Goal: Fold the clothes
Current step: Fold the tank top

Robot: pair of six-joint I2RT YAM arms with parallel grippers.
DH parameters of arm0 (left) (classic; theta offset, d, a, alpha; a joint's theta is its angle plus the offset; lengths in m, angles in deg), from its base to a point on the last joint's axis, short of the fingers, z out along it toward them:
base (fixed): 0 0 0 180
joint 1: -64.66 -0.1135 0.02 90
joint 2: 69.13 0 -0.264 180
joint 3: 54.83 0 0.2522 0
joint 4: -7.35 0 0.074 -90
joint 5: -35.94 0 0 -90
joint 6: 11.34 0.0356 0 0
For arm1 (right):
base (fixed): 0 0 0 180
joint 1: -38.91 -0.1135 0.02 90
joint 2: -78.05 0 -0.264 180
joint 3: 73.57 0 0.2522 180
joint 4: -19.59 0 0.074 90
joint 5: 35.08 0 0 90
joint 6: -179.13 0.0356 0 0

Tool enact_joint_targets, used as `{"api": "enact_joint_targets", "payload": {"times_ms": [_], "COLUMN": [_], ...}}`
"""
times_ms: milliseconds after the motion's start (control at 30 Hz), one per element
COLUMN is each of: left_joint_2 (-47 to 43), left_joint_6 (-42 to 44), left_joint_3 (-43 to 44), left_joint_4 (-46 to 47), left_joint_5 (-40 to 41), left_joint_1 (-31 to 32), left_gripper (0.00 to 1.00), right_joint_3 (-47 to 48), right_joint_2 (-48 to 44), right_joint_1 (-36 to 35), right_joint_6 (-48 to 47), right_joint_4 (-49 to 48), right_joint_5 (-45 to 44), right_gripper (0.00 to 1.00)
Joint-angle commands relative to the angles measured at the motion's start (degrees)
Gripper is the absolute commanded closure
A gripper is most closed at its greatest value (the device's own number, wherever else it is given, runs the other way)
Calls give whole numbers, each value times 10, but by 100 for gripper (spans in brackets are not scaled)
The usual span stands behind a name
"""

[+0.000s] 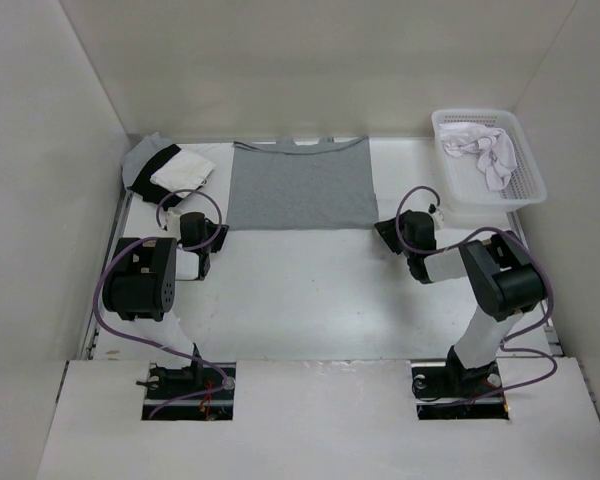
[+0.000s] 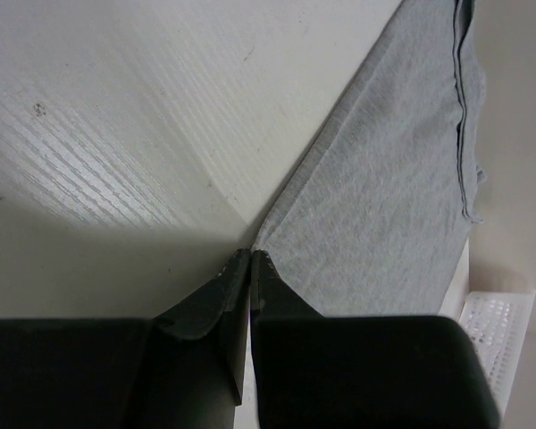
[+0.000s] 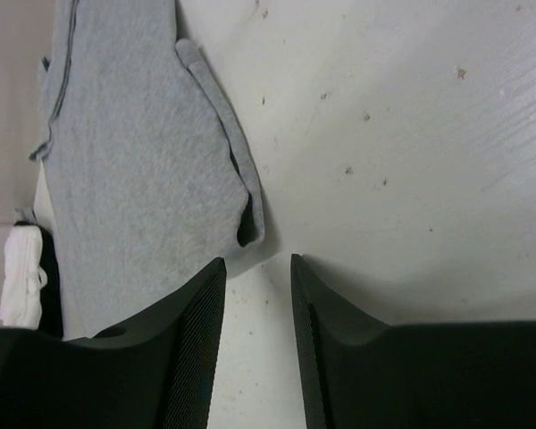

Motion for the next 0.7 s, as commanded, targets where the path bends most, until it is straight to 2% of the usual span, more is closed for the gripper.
{"api": "enact_joint_targets", "payload": {"times_ms": [0,300,400,467,567,667], "left_joint_2": [-20,-17,-18,-23,-66,-167], "left_joint_6": [8,12,12,12,12,29], "left_joint_3": [-7,-3,-2,-2,-6,-9], "left_joint_4": [2,2,4,7,11,-10], "left_joint_5": [-4,-3,-2,-2,1,12], "left_joint_1": [-5,-4,-5,-6,-6,-4], "left_gripper": [100,100,100,100,100,100], "right_joint_3": [19,54,63,67,63,29], "right_joint_2": [26,56,66,71,55,-26], "right_joint_1": [-5,-5,-5,-5,-5,-9], "right_joint_6": [26,37,41,38,23,-24], "right_joint_4": [-32,-27,-24,-26,-32,-26], "right_joint_5": [-36,-32,-30,-32,-33,-36], "right_gripper": [61,72,82,93,100,100]}}
